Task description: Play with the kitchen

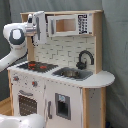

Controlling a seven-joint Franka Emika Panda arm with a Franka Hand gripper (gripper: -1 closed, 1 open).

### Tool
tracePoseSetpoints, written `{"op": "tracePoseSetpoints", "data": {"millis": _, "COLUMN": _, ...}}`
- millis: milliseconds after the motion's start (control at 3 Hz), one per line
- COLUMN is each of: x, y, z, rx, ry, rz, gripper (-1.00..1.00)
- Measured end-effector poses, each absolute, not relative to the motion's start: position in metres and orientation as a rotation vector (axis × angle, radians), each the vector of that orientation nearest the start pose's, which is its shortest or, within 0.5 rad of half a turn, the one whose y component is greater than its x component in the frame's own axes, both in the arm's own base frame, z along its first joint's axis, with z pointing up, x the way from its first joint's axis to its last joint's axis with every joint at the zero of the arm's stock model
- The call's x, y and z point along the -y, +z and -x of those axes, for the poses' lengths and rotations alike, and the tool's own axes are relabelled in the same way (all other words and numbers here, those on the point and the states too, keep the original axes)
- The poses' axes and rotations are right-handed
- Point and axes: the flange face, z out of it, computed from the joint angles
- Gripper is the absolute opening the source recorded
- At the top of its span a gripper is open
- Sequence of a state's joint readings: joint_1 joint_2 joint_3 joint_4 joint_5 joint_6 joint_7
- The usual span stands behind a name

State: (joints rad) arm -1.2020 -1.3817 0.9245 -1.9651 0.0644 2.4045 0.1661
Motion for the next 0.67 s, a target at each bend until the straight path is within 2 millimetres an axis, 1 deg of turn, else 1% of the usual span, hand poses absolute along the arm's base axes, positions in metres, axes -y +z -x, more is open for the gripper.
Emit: {"op": "tracePoseSetpoints", "data": {"millis": 667, "x": -0.254, "y": 0.713, "z": -0.381, "rx": 0.094, "ry": 1.335, "rz": -1.665, "gripper": -1.0}}
